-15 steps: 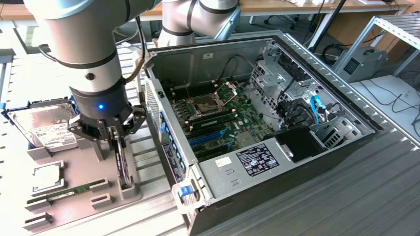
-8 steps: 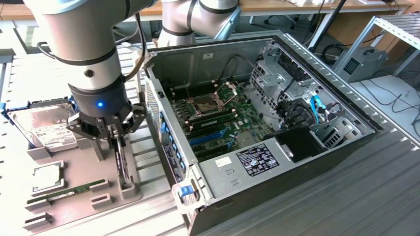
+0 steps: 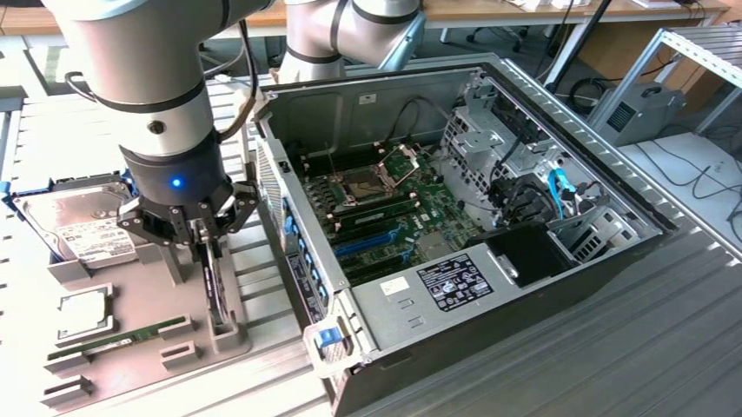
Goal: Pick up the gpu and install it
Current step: 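Pick up the gpu and move the gpu toward the slot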
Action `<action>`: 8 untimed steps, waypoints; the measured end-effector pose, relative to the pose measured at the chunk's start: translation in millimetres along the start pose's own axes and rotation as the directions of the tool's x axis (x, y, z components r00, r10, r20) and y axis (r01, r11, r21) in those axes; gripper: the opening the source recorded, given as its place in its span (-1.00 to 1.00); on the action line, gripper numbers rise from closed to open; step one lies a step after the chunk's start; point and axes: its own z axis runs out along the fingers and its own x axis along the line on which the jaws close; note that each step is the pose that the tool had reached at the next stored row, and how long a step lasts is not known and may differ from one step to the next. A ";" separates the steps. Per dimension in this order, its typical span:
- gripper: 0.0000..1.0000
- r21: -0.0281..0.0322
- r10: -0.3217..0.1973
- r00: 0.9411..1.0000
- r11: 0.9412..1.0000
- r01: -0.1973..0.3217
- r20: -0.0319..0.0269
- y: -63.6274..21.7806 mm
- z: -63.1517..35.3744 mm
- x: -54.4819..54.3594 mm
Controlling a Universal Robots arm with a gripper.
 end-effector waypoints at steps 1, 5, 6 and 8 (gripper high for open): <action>-0.47 0.000 0.000 1.000 1.000 0.000 0.000 0.0 -0.3 0.0; -0.47 0.000 0.000 1.000 1.000 0.000 0.000 0.0 -1.3 0.0; -0.47 0.000 0.000 1.000 1.000 0.000 0.000 0.0 -1.5 0.0; -0.47 0.000 0.000 1.000 1.000 0.000 0.000 0.0 -2.0 0.0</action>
